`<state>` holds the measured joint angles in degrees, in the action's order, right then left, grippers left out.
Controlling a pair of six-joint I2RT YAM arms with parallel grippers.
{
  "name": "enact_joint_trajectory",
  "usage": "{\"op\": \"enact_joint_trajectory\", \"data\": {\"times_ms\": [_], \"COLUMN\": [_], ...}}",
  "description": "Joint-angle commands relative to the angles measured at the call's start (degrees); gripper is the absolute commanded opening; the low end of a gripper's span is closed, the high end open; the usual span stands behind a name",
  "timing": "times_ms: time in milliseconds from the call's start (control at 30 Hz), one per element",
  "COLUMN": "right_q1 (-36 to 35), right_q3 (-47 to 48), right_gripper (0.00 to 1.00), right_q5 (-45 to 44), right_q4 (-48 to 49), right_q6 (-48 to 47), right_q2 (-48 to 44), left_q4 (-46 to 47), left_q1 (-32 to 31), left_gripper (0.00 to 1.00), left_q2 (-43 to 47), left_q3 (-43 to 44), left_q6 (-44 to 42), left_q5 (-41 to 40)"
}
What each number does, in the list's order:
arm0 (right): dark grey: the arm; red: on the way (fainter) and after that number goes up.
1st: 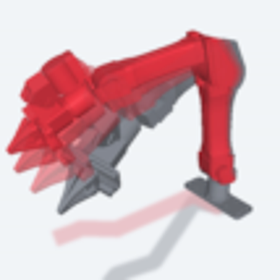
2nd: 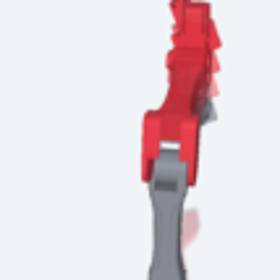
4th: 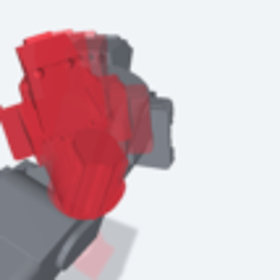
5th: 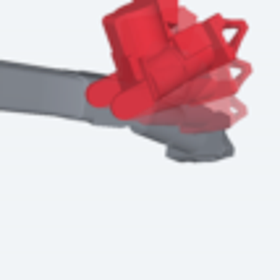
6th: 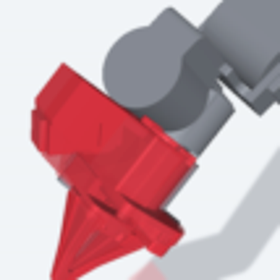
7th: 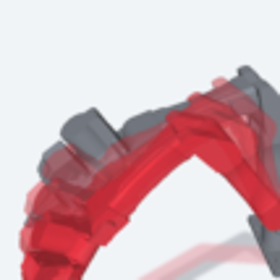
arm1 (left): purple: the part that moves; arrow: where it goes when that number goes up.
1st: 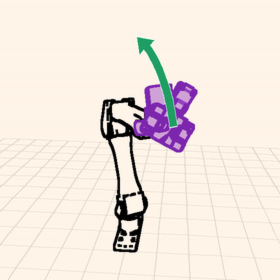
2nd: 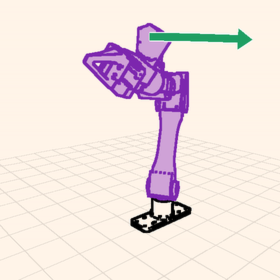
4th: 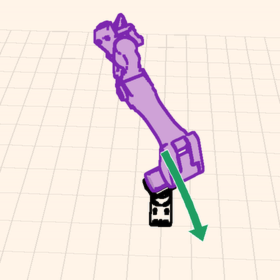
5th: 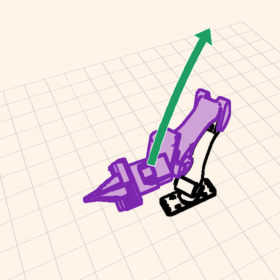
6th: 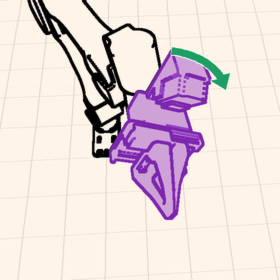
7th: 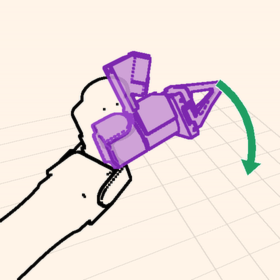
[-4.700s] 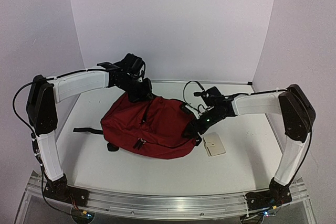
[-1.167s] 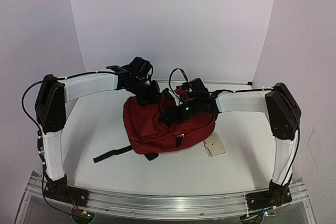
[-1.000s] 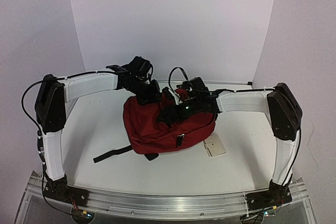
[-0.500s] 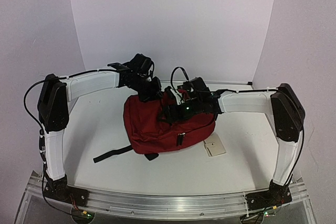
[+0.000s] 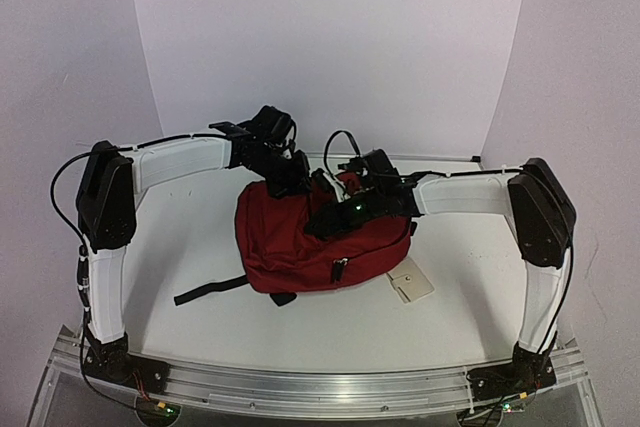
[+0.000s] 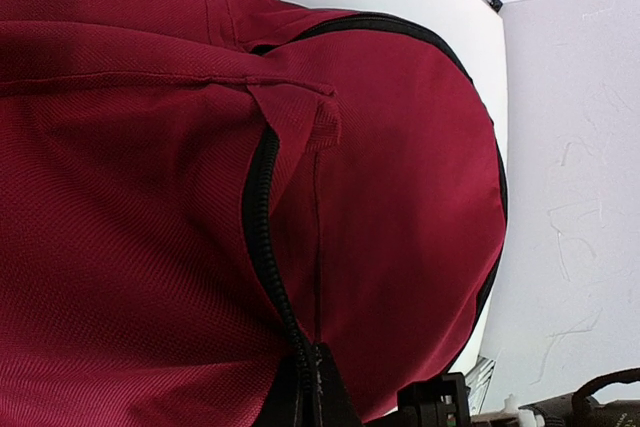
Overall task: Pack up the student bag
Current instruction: Adjust the stationery in the student bag.
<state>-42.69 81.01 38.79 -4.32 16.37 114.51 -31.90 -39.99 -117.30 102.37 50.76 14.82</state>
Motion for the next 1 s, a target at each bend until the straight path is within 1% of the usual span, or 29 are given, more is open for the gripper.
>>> {"op": "enact_joint_trajectory", "data": {"times_ms": [0,67,133,200,300,533,567,600,633,700,733,800,833,867,900,933,967], "right_q1": [-1.4,-1.4,-1.4,-1.4,-1.5,-2.1,-2.2,-2.3,-2.4,-2.5,-2.5,-2.5,-2.5,-2.3,-2.1,-1.7,-1.3], "right_q3": [-0.1,-1.8,-3.3,-4.1,-3.7,-0.6,-0.4,-0.1,0.4,0.8,0.4,0.1,0.4,0.7,0.7,0.4,0.2], "right_gripper": [0.59,0.70,0.77,0.85,0.87,0.85,0.82,0.74,0.64,0.51,0.43,0.32,0.24,0.12,0.04,0.00,0.00], "right_q5": [-1.5,-5.9,-10.2,-12.4,-11.4,-9.1,-8.6,-7.7,-5.8,-1.1,1.2,4.7,6.1,6.8,7.1,7.9,8.3], "right_q4": [0.7,0.6,0.5,0.5,0.3,-0.2,-0.2,-0.1,-0.1,1.5,3.7,6.3,6.4,6.3,6.3,6.3,6.4], "right_q6": [0.4,1.1,2.3,3.2,4.4,6.4,6.3,6.2,6.1,6.1,6.1,4.6,3.3,2.2,1.5,0.5,-0.1], "right_q2": [-6.4,-8.7,-10.2,-10.1,-6.8,0.9,1.6,2.1,2.7,3.1,2.6,1.3,0.9,0.5,0.3,-0.1,-0.4], "left_q4": [5.8,6.0,5.9,5.9,5.9,5.0,5.0,5.0,5.0,5.1,5.2,5.4,5.5,5.6,5.7,5.8,5.8], "left_q1": [0.2,0.3,0.3,0.2,0.3,0.3,0.3,0.3,0.3,0.3,0.3,0.3,0.3,0.3,0.3,0.3,0.3], "left_gripper": [0.00,0.00,0.00,0.00,0.00,0.00,0.00,0.00,0.00,0.00,0.00,0.00,0.00,0.00,0.00,0.00,0.00], "left_q2": [2.4,2.5,2.4,2.2,1.8,0.5,0.4,0.3,0.3,0.3,0.3,0.6,0.7,0.9,1.0,1.2,1.4], "left_q3": [2.1,1.9,2.0,2.1,2.5,4.7,4.8,4.8,4.8,4.6,4.4,3.9,3.8,3.5,3.3,3.2,3.1], "left_q6": [-1.0,-0.9,-0.9,-1.0,-1.1,-1.7,-1.7,-1.7,-1.7,-1.7,-1.6,-1.4,-1.4,-1.3,-1.3,-1.2,-1.3], "left_q5": [-0.9,-0.6,-0.4,-0.3,-0.3,-0.3,-0.3,-0.3,-0.2,-0.2,-0.1,-0.1,-0.1,-0.1,-0.2,-0.1,-0.2]}}
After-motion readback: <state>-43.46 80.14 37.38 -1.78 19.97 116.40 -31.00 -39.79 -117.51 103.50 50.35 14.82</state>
